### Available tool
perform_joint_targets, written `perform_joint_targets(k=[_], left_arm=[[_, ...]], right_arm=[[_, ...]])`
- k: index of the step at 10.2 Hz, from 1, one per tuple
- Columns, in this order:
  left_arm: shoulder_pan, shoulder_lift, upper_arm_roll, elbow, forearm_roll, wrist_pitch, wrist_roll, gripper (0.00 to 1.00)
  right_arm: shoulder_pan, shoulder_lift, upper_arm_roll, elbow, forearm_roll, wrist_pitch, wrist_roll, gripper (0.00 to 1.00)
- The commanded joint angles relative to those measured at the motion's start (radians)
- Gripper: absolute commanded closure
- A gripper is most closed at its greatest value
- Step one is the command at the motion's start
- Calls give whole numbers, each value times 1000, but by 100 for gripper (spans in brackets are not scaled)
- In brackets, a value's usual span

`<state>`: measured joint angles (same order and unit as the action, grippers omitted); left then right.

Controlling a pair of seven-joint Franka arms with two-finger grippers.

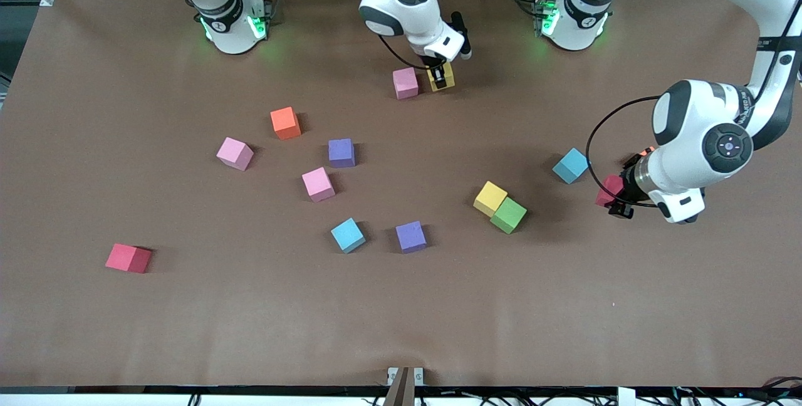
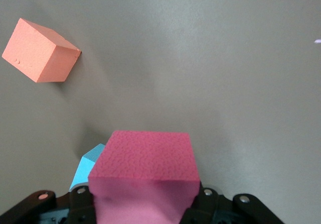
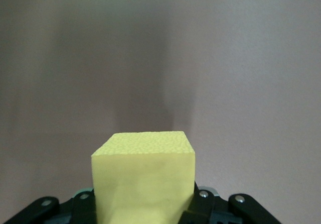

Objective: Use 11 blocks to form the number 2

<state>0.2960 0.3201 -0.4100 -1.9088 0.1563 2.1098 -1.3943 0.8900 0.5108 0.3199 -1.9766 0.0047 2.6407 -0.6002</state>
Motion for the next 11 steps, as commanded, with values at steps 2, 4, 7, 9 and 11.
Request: perform_joint_targets(k=[2,4,7,9,11], left_arm=[[48,45,-4,19,-27,-33,-12,100],[34,43,-4,42,-27,-36,-21,100],[49,42,-6,92,-33,-89,-3,100],[51,48,-3,96,-50,-90,1,100],[49,62,-3,96,-52,-90,0,100]], right_arm=[[-11,8,11,-13,-11,-1,34,76],[-10,5,11,-34,-12,19,81,76],[-17,-6,13,-70,-14,36,98,75],[-16,-5,13,-73,-14,35,152,75],[-17,-5,13,-73,-14,27,157,75]])
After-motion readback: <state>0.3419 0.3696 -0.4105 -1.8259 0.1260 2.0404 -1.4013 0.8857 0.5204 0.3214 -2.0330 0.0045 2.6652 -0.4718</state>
